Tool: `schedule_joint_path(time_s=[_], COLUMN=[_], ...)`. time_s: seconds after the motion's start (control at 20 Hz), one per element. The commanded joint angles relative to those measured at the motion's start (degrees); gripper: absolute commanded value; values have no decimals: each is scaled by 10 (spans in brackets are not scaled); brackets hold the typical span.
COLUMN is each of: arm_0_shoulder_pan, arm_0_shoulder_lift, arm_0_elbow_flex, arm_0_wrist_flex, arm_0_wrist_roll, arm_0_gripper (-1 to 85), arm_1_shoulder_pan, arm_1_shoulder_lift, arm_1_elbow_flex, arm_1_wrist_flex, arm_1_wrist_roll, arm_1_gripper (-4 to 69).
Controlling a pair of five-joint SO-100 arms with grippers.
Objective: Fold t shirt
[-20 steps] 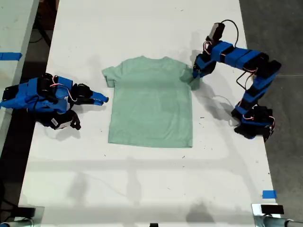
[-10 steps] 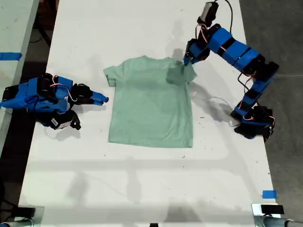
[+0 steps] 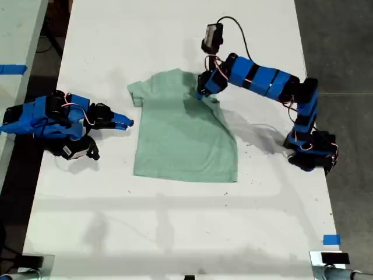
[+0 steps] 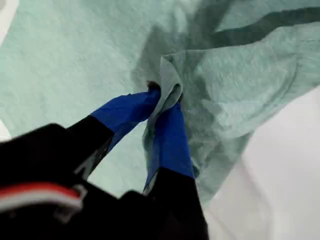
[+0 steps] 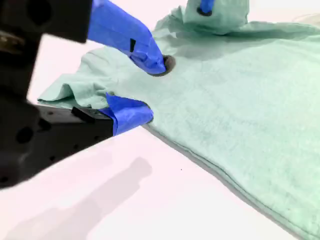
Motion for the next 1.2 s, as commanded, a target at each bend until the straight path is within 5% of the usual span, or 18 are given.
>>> schedule_joint_path(time_s=[0.0,0.1,0.2,0.25,0.45,0.75,1.15], arm_0_shoulder_pan=[5,5,5,5,5,5,6], arm_0_shoulder_lift=[4,4,4,4,4,4,4], arm_0_elbow_flex=[5,5,5,5,5,5,5], arm_0_wrist_flex=[-9,-9,-9,-9,-9,-9,-9], arm_0_wrist_roll=[0,0,0,0,0,0,0], arm_0_gripper=[120,120,120,120,120,120,120], arm_1_shoulder_pan=[-39,-44,-41,-39,-32,108,156], arm_1_shoulder_lift=[-37,-69,-68,-61,-5,162,797], arm_1_elbow_flex=[-85,-116,-115,-114,-114,-56,533], arm_1_wrist_flex=[-22,-11,-3,4,34,225,231], arm_1_wrist_roll=[-50,-61,-53,-50,-48,-8,97], arm_1_gripper=[16,79,316,336,343,316,262])
